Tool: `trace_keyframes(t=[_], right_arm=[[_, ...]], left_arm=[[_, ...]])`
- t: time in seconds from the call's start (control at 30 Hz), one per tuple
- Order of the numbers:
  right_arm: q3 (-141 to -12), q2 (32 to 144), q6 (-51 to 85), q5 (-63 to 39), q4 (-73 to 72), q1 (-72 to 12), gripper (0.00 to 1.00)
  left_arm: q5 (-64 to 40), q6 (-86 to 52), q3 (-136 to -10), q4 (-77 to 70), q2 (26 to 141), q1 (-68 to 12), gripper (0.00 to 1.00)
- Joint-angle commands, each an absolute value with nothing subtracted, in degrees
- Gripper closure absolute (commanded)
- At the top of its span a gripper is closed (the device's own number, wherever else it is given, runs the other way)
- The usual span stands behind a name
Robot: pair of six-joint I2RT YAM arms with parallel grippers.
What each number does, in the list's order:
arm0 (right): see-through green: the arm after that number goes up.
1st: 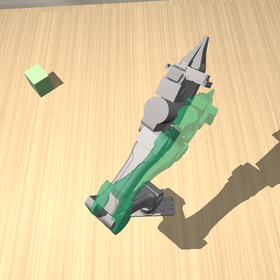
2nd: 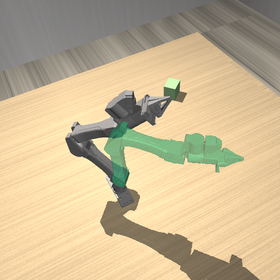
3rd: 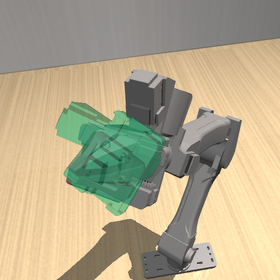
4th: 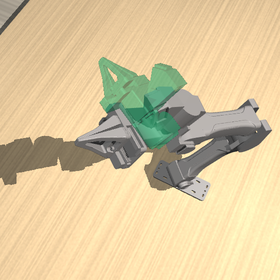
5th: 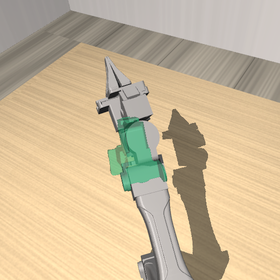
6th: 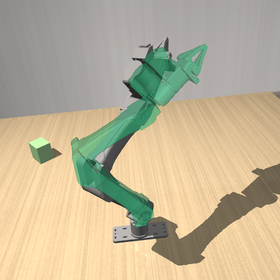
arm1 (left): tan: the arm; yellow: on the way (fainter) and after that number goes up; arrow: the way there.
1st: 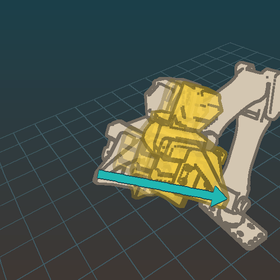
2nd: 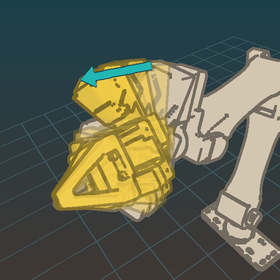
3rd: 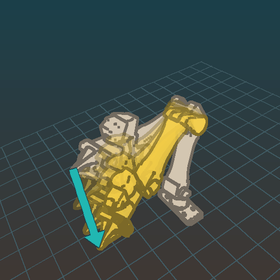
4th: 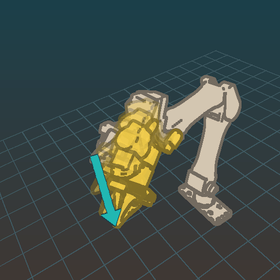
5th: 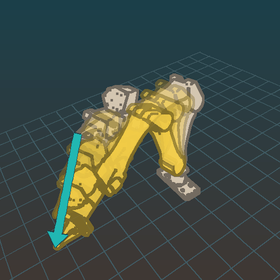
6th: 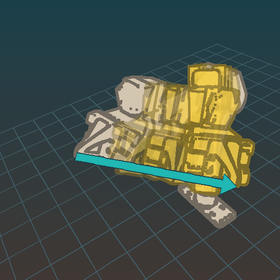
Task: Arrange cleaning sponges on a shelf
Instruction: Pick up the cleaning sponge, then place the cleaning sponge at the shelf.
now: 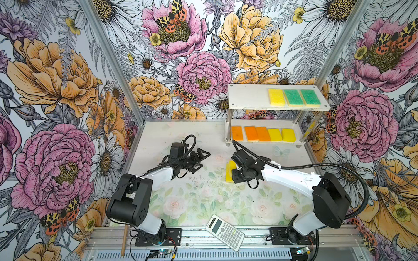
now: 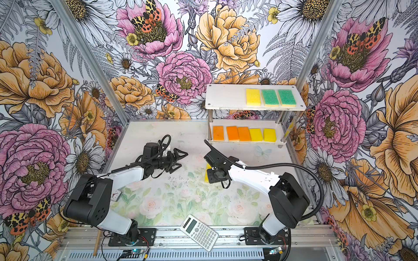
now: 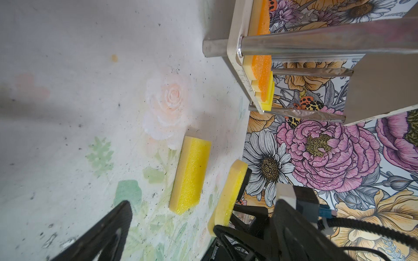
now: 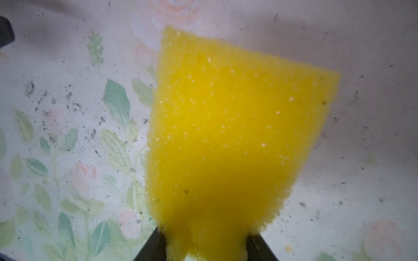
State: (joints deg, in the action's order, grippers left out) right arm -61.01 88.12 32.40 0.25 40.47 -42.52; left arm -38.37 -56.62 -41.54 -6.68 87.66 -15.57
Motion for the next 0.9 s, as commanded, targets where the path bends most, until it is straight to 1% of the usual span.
trace_keyframes(t=[0.0,0.3,0.5,0.67,0.87], right_arm=[[-64.3,85.2,30.0,-1.4,42.6,-41.7,0.54],[-78.0,83.9,24.1,-1.0,53.8,-39.7,0.55],[-88.9,84.5,20.6,2.4,60.7,-37.7,0.55],[-97.6,85.3,18.1,4.6,63.7,-36.1,0.54],[-110.0,88.6,15.2,8.3,67.3,-33.6,0.54]], left_arm=[[-37.9,-55.3,-41.1,-7.2,88.5,-15.2,0.01],[-38.1,-55.2,-41.8,-7.2,88.3,-15.2,0.01],[-38.1,-55.2,-41.7,-7.2,88.4,-15.1,0.01],[-38.2,-55.1,-41.7,-7.2,88.0,-15.1,0.01],[-38.4,-55.2,-41.7,-7.3,87.2,-15.1,0.01]])
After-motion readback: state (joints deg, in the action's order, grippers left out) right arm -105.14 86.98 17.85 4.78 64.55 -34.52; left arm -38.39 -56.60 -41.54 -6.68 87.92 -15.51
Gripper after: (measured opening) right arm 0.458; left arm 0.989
